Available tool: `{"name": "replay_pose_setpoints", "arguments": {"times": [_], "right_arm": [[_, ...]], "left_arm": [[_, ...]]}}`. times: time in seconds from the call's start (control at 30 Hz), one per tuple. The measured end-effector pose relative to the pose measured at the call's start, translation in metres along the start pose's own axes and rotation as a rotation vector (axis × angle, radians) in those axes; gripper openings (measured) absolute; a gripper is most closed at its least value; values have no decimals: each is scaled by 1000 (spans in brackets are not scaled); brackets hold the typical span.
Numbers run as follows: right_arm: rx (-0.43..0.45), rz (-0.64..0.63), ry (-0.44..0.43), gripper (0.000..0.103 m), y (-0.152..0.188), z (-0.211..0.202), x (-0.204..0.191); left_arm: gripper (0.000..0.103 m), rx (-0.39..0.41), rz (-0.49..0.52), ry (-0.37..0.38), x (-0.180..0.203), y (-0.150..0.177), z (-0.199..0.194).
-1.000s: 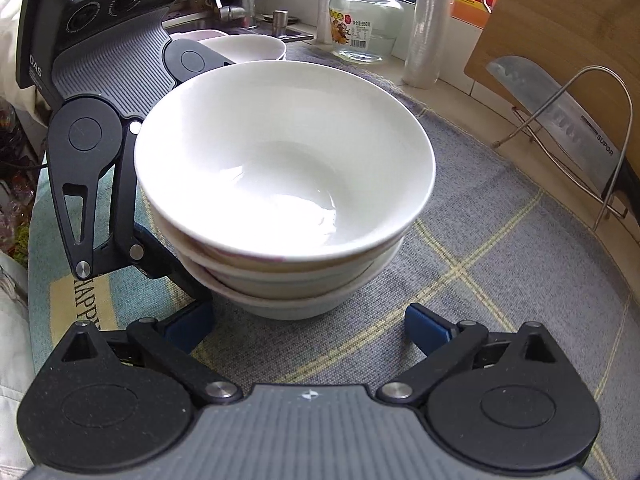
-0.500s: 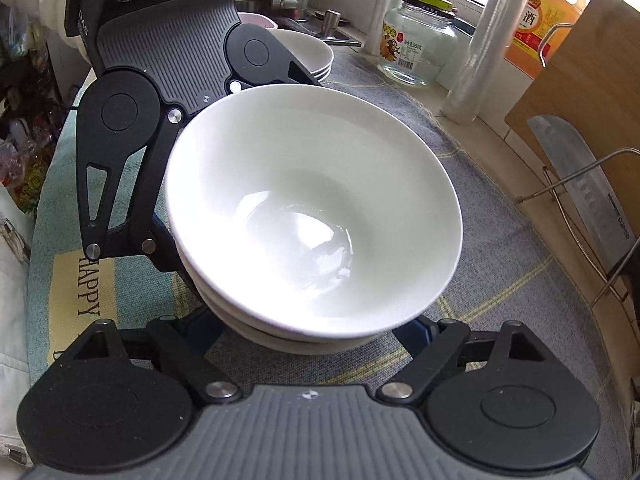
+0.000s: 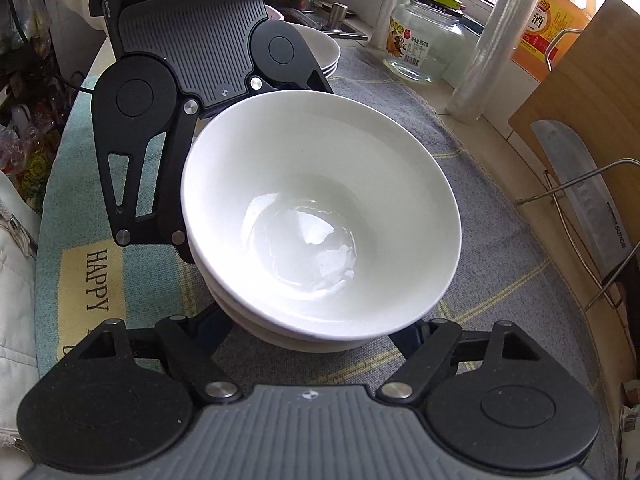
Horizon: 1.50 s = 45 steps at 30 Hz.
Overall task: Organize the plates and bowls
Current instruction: 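Lift the bowl stack with both grippers and carry it toward the plate stack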
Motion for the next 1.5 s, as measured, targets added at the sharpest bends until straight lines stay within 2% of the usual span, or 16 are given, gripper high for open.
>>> {"name": "replay_pose_setpoints", "arguments": {"times": [0.2,0.53,0.8,1.0,1.5], "right_arm": [[-3,-2,5,85,-1,0,-1],[-9,-2,-19,86,-1,3,2],[-6,-22,5,85,-2,-2,-7],[2,-42,-19,85,-5,-10,-17],[42,-154,-88,85,-52,-18,-44]], "left_arm": [[77,-4,4,6,-1,0,1],[77,-32,35,62,-4,-5,3],[78,-33,19,29,3,-5,-1],[78,-38,-14,14,11,-1,-14],[78,-42,-128,-71,18,27,-72]]}}
Point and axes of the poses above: each gripper's, at about its wrist camera, not at the fingertips, and z roughly the way its jaws point, x to its right, y to its underside, the point moved 6 cm from there along z, roughly the way its jaws point
